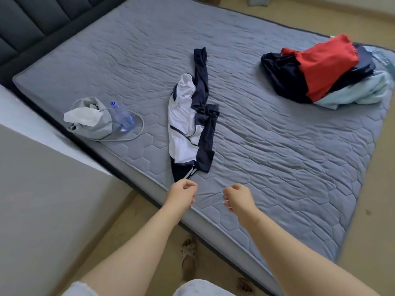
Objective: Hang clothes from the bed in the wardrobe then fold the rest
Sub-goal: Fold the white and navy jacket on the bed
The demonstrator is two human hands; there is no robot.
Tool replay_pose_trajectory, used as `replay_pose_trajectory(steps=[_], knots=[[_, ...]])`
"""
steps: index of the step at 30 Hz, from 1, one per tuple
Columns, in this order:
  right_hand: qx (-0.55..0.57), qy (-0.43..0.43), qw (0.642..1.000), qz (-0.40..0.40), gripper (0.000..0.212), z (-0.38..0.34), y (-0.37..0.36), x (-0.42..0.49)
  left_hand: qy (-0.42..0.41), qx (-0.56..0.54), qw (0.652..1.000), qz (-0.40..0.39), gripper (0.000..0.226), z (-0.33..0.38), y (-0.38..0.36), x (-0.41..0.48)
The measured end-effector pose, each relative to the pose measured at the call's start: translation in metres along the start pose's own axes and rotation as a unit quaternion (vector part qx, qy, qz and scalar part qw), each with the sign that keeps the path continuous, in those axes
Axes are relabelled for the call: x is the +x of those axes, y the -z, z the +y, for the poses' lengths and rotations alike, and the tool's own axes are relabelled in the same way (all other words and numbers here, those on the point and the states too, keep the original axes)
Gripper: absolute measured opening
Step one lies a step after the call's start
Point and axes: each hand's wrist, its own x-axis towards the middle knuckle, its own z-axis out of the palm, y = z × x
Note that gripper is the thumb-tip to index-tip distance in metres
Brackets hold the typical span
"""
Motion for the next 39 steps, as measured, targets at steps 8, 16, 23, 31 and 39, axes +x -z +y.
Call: replay_pose_trajectory(steps=[8, 16, 23, 31, 39], knots=[[0.065, -0.068, 0.994, 0.049, 0.021, 0.001, -0.074, 0.128, -0.021, 0.260, 0.965, -0.039, 0.017, -0.040, 0.008, 0.169], [0.073, -0.109, 0.988, 0.079, 0.023, 0.048, -0.097, 0.191, -0.163, 0.626, 0.761, -0.057, 0.051, -0.081, -0.018, 0.273], [0.098, -0.133, 0.983, 0.073, 0.019, 0.068, -0.085, 0.194, -0.111, 0.499, 0.849, -0.137, 0.049, -0.080, -0.032, 0.285], [0.117, -0.090, 0.988, 0.050, 0.012, 0.050, -0.040, 0.141, -0.125, 0.013, 0.992, 0.007, 0.024, -0.035, -0.043, 0.192], [0.136, 0.048, 0.989, -0.025, 0.015, 0.009, 0.053, 0.028, -0.126, -0.138, 0.982, -0.030, 0.015, 0.011, -0.101, 0.031]])
